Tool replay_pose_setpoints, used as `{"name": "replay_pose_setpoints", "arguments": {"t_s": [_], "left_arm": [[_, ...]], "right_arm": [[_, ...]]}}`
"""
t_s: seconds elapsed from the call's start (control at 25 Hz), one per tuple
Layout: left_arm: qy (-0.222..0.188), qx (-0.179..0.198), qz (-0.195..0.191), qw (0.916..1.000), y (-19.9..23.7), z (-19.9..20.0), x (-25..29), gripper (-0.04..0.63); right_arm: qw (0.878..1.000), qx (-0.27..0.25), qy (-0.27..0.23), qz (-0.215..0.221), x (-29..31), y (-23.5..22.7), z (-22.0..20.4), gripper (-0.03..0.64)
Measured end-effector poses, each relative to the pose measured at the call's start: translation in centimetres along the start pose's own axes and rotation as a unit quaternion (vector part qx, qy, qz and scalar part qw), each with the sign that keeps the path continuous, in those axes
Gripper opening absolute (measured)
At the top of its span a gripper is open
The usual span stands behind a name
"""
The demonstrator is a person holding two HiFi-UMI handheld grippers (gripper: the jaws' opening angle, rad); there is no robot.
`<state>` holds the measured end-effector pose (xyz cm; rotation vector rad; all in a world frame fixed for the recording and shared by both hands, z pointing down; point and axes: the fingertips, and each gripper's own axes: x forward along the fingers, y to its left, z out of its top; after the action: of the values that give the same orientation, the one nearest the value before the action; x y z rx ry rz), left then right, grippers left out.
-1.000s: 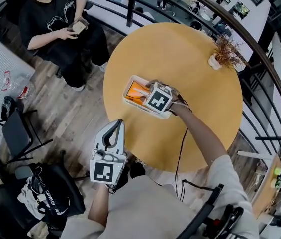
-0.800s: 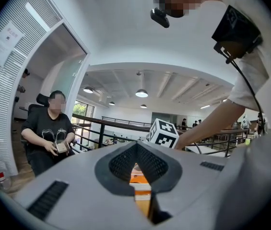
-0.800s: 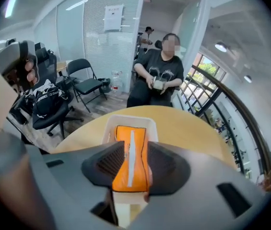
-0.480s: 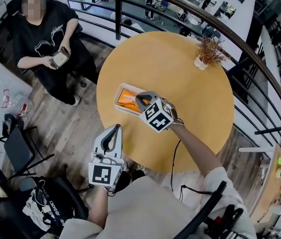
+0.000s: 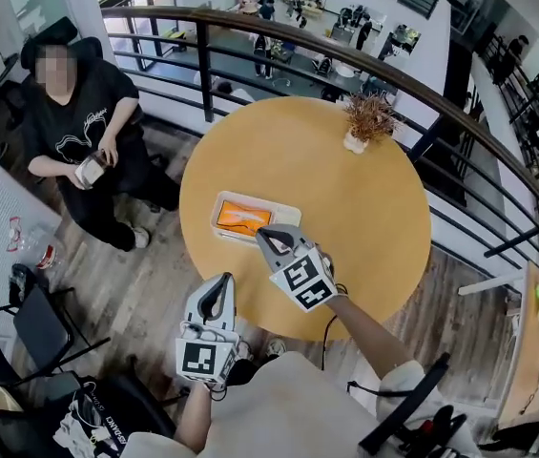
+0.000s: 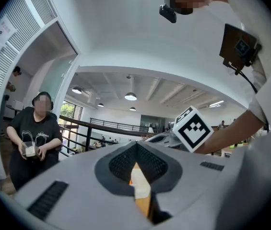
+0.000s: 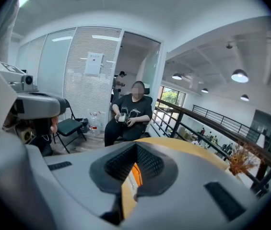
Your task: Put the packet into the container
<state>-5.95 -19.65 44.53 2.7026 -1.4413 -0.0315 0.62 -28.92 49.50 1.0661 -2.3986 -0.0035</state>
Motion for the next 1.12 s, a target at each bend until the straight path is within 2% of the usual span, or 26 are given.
{"name": "replay_pose_setpoints", "arguments": {"t_s": [0.16, 0.28, 0.48, 0.6, 0.72, 0.8, 0.92, 1.12], "left_arm": [[-0.002, 0.000, -0.016, 0.9999, -1.0, 0.4, -1.4, 0.005], [-0.020, -0.017, -0.023, 0.9994, -1.1, 1.4, -2.5, 0.005], [-0.018, 0.009, -0.035, 0.9992, -0.3, 1.5, -3.7, 0.005], [-0.015, 0.001, -0.042, 0.9990, -0.2, 1.3, -4.0, 0.005], [-0.004, 0.018, -0.055, 0.9983, -0.6, 1.0, -4.1, 0.005], [-0.005, 0.019, -0.061, 0.9980, -1.0, 1.1, -3.8, 0.005], [-0.010, 0.017, -0.065, 0.9977, -1.6, 0.7, -3.6, 0.005], [-0.014, 0.000, -0.070, 0.9974, -3.3, 1.3, -3.5, 0.005]], "right_arm": [[0.998, 0.036, -0.036, -0.031, -4.1, 1.8, 0.7, 0.005], [0.994, 0.063, -0.069, -0.061, -6.2, 3.0, 1.6, 0.005], [0.989, 0.062, -0.100, -0.089, -8.2, 5.0, 3.0, 0.003], [0.987, 0.063, -0.107, -0.101, -8.8, 5.7, 3.2, 0.005], [0.987, 0.049, -0.110, -0.103, -9.7, 6.3, 3.2, 0.003], [0.986, 0.069, -0.114, -0.101, -10.2, 6.5, 3.1, 0.005], [0.984, 0.081, -0.118, -0.106, -10.7, 6.5, 2.7, 0.005], [0.984, 0.062, -0.114, -0.121, -12.4, 6.7, 2.1, 0.005]]}}
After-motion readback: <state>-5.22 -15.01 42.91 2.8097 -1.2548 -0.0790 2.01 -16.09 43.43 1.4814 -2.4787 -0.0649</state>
